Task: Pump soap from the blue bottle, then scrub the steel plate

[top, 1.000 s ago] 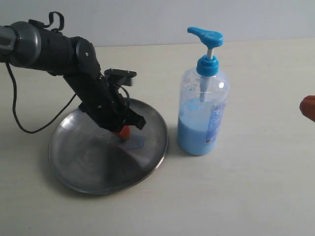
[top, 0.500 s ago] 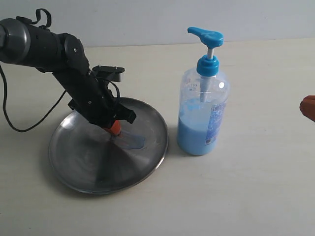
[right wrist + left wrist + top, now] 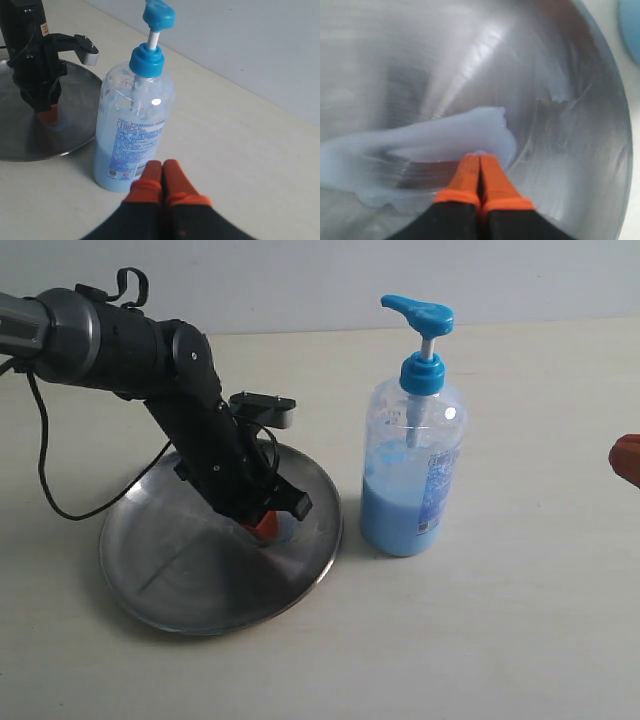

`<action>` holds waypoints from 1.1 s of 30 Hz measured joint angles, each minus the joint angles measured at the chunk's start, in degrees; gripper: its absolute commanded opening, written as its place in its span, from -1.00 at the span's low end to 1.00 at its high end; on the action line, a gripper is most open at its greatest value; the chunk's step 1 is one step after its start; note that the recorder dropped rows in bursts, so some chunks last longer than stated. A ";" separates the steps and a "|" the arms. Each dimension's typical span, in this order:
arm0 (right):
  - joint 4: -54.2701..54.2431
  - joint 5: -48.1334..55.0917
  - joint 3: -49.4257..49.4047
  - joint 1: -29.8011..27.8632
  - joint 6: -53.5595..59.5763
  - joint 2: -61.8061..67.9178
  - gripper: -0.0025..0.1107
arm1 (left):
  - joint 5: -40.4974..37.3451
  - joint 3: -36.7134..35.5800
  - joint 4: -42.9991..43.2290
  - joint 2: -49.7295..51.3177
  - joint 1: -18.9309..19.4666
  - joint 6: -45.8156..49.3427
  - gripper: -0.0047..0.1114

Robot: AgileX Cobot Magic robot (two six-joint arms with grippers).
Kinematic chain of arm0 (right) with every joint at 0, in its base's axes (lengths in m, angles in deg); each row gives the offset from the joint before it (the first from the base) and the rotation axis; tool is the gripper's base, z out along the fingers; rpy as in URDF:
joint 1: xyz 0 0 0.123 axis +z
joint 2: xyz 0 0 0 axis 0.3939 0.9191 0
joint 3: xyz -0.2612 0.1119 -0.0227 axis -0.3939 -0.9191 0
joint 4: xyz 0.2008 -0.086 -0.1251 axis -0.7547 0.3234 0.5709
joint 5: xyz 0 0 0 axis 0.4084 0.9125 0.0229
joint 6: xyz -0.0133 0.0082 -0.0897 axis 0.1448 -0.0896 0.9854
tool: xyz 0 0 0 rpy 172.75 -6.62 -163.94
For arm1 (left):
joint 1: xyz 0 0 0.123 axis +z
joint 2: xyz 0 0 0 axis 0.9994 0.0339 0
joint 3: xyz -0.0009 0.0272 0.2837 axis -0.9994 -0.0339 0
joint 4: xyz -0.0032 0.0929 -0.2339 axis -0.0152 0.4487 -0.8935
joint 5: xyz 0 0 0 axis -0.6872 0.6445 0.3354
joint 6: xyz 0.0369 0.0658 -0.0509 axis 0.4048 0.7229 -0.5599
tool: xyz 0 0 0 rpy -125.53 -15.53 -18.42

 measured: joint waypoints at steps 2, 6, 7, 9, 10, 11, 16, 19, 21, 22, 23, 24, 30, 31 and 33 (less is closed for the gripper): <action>0.00 0.00 0.00 0.00 0.00 0.00 -0.96 | 0.00 0.00 -0.50 0.00 -0.23 0.18 -0.92; 0.00 0.00 0.00 0.00 0.00 0.00 -0.96 | 0.54 0.00 -0.46 -0.36 -0.21 0.42 -0.92; 0.00 0.00 0.00 0.00 0.00 0.00 -0.96 | 0.76 -0.26 -0.32 -0.69 -0.21 0.42 -0.92; 0.00 0.00 0.00 0.00 0.00 0.00 -0.96 | 1.25 -0.49 0.11 -1.96 -0.34 0.42 -0.92; 0.00 0.00 0.00 0.00 0.00 0.00 -0.96 | 1.56 -0.49 0.14 -2.94 -0.34 0.42 -0.92; 0.00 0.00 0.00 0.00 0.00 0.00 -0.96 | 1.83 -0.49 0.26 -3.88 -0.34 0.42 -0.92; 0.00 0.00 0.00 0.00 0.00 0.00 -0.96 | 2.91 -0.49 0.56 -10.76 -0.34 -1.83 -0.92; 0.00 0.00 0.00 0.00 0.00 0.00 -0.96 | 3.77 -1.27 0.70 -15.40 -0.34 -3.52 -0.92; 0.00 0.00 0.00 0.00 0.00 0.00 -0.96 | 4.34 -2.67 0.70 -18.23 -0.34 -4.37 -0.92; 0.00 0.00 0.00 0.00 0.00 0.00 -0.96 | 4.63 -3.63 0.70 -19.73 -0.34 -4.89 -0.92; 0.00 0.00 0.00 0.00 0.00 0.00 -0.96 | 4.61 -4.79 0.70 -21.25 -0.34 -5.50 -0.92; 0.00 0.00 0.00 0.00 0.00 0.00 -0.96 | 4.73 -5.86 0.70 -22.49 -0.34 -5.91 -0.92; 0.00 0.00 0.00 0.00 0.00 0.00 -0.96 | 8.92 -20.46 0.70 -39.82 -0.34 -9.52 -0.92; 0.00 0.00 0.00 0.00 0.00 0.00 -0.96 | 9.02 -22.28 0.70 -42.71 -0.34 -9.69 -0.92; 0.00 0.00 0.00 0.00 0.00 -0.14 -0.96 | 9.53 -26.40 0.70 -49.70 -0.34 -9.80 -0.92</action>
